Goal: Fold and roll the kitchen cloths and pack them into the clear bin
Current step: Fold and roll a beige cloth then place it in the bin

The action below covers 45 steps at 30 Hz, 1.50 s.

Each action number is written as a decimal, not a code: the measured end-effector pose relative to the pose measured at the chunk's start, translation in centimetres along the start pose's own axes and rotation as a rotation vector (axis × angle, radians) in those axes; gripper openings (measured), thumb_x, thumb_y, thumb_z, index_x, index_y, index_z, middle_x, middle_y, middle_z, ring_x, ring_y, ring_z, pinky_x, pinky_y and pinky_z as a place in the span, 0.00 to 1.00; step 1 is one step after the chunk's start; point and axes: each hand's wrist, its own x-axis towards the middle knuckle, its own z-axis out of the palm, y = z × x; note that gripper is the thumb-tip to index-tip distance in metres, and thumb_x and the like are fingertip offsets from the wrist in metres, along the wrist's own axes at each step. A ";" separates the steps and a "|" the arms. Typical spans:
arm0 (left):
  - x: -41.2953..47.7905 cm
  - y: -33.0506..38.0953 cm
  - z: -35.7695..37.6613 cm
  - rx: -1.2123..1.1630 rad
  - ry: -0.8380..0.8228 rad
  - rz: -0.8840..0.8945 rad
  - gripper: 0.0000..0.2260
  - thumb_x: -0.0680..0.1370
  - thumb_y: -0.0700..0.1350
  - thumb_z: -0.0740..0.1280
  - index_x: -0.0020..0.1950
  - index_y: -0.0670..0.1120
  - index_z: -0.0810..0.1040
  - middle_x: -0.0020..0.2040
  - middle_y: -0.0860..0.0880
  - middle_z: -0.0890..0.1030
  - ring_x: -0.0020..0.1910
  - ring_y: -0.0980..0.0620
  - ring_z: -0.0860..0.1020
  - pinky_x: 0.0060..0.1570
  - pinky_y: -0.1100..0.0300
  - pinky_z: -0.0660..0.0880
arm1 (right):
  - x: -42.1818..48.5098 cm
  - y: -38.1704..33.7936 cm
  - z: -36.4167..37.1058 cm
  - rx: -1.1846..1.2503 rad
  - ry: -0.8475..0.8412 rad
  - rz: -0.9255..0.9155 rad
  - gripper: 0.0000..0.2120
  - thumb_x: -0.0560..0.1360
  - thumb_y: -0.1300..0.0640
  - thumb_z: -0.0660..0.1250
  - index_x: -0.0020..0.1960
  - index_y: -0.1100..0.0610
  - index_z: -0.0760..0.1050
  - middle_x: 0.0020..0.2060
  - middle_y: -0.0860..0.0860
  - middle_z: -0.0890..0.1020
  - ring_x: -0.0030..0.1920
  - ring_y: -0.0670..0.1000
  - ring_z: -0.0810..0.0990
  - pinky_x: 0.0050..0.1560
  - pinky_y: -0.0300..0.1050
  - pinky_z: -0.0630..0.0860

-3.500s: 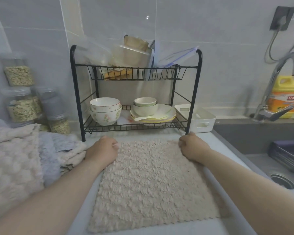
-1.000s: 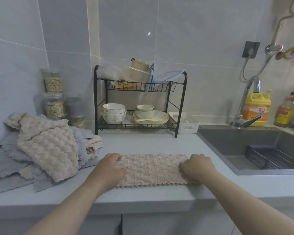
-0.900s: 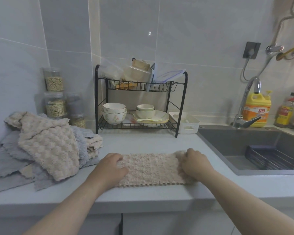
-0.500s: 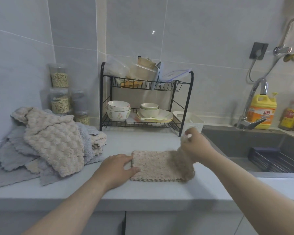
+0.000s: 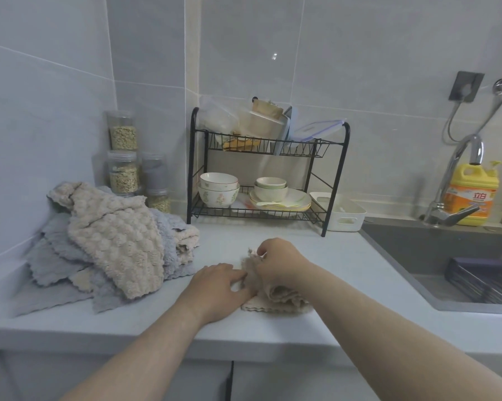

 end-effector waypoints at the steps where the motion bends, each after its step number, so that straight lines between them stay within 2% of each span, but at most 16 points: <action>1: 0.1 -0.1 0.1 -0.009 0.004 0.001 0.21 0.75 0.67 0.57 0.56 0.55 0.78 0.52 0.52 0.77 0.57 0.49 0.74 0.55 0.55 0.68 | 0.0 -0.3 0.2 -0.028 -0.018 0.011 0.14 0.76 0.55 0.62 0.51 0.65 0.78 0.47 0.60 0.81 0.45 0.57 0.78 0.43 0.46 0.76; 4: 0.2 -0.4 0.2 -0.021 0.015 0.004 0.20 0.73 0.68 0.55 0.50 0.56 0.78 0.45 0.54 0.75 0.50 0.49 0.74 0.48 0.55 0.69 | -0.3 -0.7 0.7 -0.067 -0.029 0.022 0.16 0.76 0.53 0.61 0.33 0.61 0.69 0.30 0.56 0.72 0.33 0.54 0.69 0.29 0.41 0.65; 8: 0.0 0.3 -0.5 -0.007 0.006 0.003 0.13 0.76 0.59 0.58 0.50 0.54 0.78 0.49 0.50 0.78 0.53 0.46 0.75 0.54 0.52 0.71 | -1.7 -0.9 0.0 0.228 -0.063 -0.044 0.14 0.75 0.53 0.62 0.33 0.57 0.70 0.29 0.53 0.71 0.31 0.52 0.71 0.33 0.45 0.72; 10: -0.1 0.2 -0.4 -0.048 -0.009 0.017 0.17 0.77 0.51 0.59 0.66 0.55 0.72 0.65 0.48 0.74 0.66 0.45 0.70 0.64 0.51 0.67 | -2.8 -0.7 -1.6 0.533 -0.044 -0.013 0.08 0.77 0.58 0.62 0.42 0.58 0.78 0.35 0.52 0.77 0.36 0.52 0.76 0.39 0.47 0.77; 11: -0.3 0.0 -0.4 -0.103 -0.012 0.036 0.25 0.77 0.49 0.59 0.74 0.57 0.61 0.74 0.49 0.64 0.73 0.47 0.63 0.70 0.52 0.62 | -3.3 -0.4 -2.6 0.635 -0.002 0.007 0.08 0.78 0.60 0.61 0.49 0.58 0.79 0.39 0.53 0.80 0.37 0.52 0.77 0.40 0.46 0.77; 12: -0.4 -0.2 -0.2 -0.148 -0.017 0.064 0.31 0.77 0.47 0.59 0.77 0.61 0.51 0.78 0.53 0.54 0.76 0.51 0.55 0.73 0.52 0.57 | -3.9 0.3 -3.4 0.647 0.067 0.001 0.10 0.77 0.62 0.61 0.53 0.57 0.79 0.43 0.53 0.81 0.39 0.50 0.78 0.42 0.42 0.76; 14: -0.6 -0.2 0.1 -0.145 -0.042 0.156 0.33 0.76 0.46 0.59 0.75 0.66 0.47 0.78 0.59 0.46 0.77 0.57 0.48 0.74 0.53 0.54 | -5.0 2.7 -4.4 0.420 0.177 -0.033 0.14 0.74 0.65 0.62 0.57 0.55 0.77 0.49 0.49 0.80 0.43 0.44 0.76 0.44 0.36 0.72; 17: -0.2 -0.4 0.5 -0.107 -0.033 0.220 0.23 0.78 0.50 0.61 0.71 0.65 0.64 0.77 0.59 0.55 0.76 0.58 0.53 0.73 0.54 0.58 | -6.9 6.0 -3.5 0.055 0.026 -0.067 0.19 0.72 0.58 0.67 0.63 0.52 0.73 0.58 0.49 0.75 0.51 0.47 0.74 0.48 0.36 0.68; 20: 0.3 -0.6 0.9 -0.135 -0.029 0.173 0.14 0.78 0.56 0.59 0.60 0.57 0.79 0.68 0.57 0.73 0.68 0.55 0.70 0.66 0.53 0.68 | -8.3 7.0 -1.3 -0.001 -0.024 -0.081 0.31 0.71 0.48 0.69 0.72 0.50 0.64 0.66 0.47 0.68 0.62 0.47 0.70 0.58 0.34 0.63; 22: 0.4 -0.9 1.0 -0.146 -0.017 0.094 0.16 0.77 0.59 0.58 0.50 0.52 0.80 0.52 0.53 0.82 0.53 0.51 0.79 0.55 0.50 0.75 | -8.8 6.4 0.0 0.056 0.092 -0.026 0.35 0.71 0.42 0.67 0.73 0.50 0.60 0.68 0.46 0.66 0.67 0.48 0.68 0.63 0.36 0.63; 24: 0.5 -0.6 1.0 -0.189 0.003 0.042 0.15 0.78 0.57 0.58 0.42 0.49 0.77 0.39 0.51 0.81 0.41 0.50 0.79 0.43 0.52 0.75 | -8.7 5.6 1.1 0.082 0.166 0.055 0.37 0.69 0.40 0.66 0.73 0.51 0.59 0.67 0.48 0.67 0.67 0.50 0.67 0.65 0.41 0.65; 26: 0.4 0.5 0.9 -0.223 0.047 0.022 0.15 0.80 0.53 0.59 0.35 0.49 0.73 0.34 0.51 0.77 0.36 0.51 0.76 0.35 0.55 0.69 | -8.4 5.0 1.9 0.069 0.195 0.103 0.36 0.68 0.39 0.66 0.71 0.51 0.61 0.63 0.50 0.69 0.65 0.53 0.69 0.64 0.45 0.68; 33: -0.4 2.2 1.4 -0.144 0.084 0.019 0.05 0.76 0.53 0.63 0.49 0.55 0.76 0.45 0.55 0.82 0.46 0.49 0.78 0.43 0.56 0.75 | -7.7 4.8 1.6 0.290 0.297 0.176 0.12 0.72 0.64 0.57 0.54 0.58 0.65 0.50 0.58 0.76 0.53 0.61 0.73 0.47 0.49 0.69; 35: -0.6 2.4 1.3 -0.147 0.079 0.025 0.08 0.76 0.51 0.63 0.55 0.56 0.77 0.50 0.54 0.82 0.50 0.49 0.79 0.48 0.56 0.75 | -7.7 5.0 1.7 0.238 0.279 0.192 0.15 0.71 0.64 0.57 0.57 0.58 0.66 0.52 0.57 0.75 0.54 0.60 0.73 0.48 0.48 0.68; 39: -0.7 2.6 1.2 -0.110 0.097 0.016 0.14 0.75 0.47 0.62 0.60 0.57 0.76 0.56 0.52 0.82 0.55 0.47 0.78 0.52 0.57 0.75 | -7.6 4.4 1.6 0.139 0.259 0.213 0.15 0.72 0.52 0.61 0.57 0.55 0.69 0.48 0.53 0.73 0.53 0.58 0.73 0.48 0.47 0.67; 45: -0.7 2.5 1.2 -0.154 0.086 0.013 0.12 0.76 0.48 0.62 0.57 0.59 0.77 0.51 0.56 0.82 0.50 0.50 0.78 0.48 0.58 0.75 | -8.2 8.4 0.1 0.063 0.132 0.091 0.21 0.74 0.58 0.60 0.67 0.48 0.69 0.60 0.51 0.73 0.61 0.55 0.72 0.58 0.44 0.68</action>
